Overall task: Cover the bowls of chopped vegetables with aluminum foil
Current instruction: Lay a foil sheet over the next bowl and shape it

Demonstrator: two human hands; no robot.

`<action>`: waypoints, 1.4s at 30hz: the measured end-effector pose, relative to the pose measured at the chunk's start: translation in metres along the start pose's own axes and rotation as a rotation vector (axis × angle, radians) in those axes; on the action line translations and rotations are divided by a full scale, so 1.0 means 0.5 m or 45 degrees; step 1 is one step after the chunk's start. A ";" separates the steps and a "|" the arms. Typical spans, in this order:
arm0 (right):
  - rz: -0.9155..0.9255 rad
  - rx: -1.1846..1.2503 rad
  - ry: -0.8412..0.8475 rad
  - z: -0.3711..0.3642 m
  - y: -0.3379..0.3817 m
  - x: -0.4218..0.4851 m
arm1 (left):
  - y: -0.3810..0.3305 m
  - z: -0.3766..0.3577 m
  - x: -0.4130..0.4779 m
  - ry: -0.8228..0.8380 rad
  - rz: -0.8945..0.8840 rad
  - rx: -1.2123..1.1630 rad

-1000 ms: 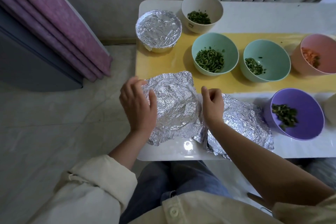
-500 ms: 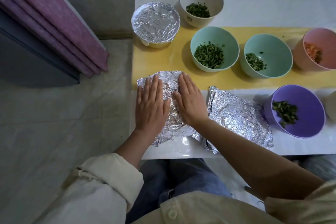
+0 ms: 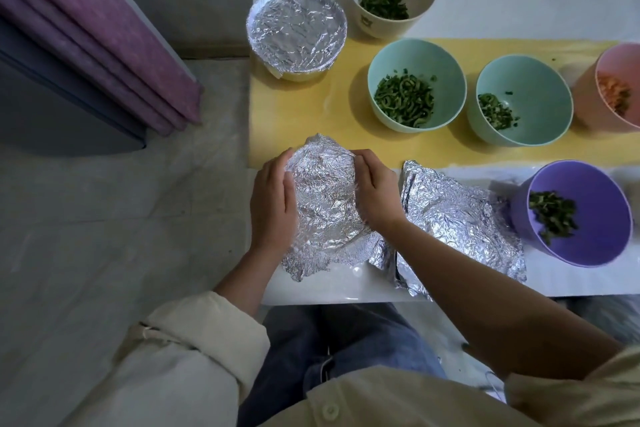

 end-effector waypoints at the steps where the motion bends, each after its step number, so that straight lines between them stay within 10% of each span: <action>1: -0.025 0.023 0.018 -0.001 -0.001 0.000 | 0.010 0.002 0.000 -0.030 0.056 -0.060; 8: -0.084 -0.006 -0.073 0.000 0.003 -0.010 | 0.048 0.007 0.039 0.037 0.314 -0.234; 15: -0.423 0.191 -0.429 0.007 -0.022 -0.063 | -0.003 0.045 0.069 -0.096 0.119 0.191; 24: -0.595 0.400 -0.312 -0.009 -0.026 -0.135 | -0.043 0.003 -0.009 -0.043 0.019 0.600; 28: -0.039 -0.013 -0.461 0.065 0.051 -0.097 | -0.066 0.000 -0.004 -0.026 -0.043 0.661; 33: 0.609 -0.629 -0.160 -0.007 0.138 -0.013 | -0.060 -0.036 0.011 0.086 -0.136 0.819; 42: 0.456 -0.418 -0.100 -0.020 0.095 0.040 | -0.006 0.002 0.023 -0.066 -0.028 0.182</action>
Point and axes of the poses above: each hand's wrist, its own x-axis towards the middle knuckle, its own z-axis out of the back of the hand, y = z × x, the point moved 8 cm from there along x, towards the middle knuckle, and after that the axes turned 5 degrees about -x, right-handed, at the moved point
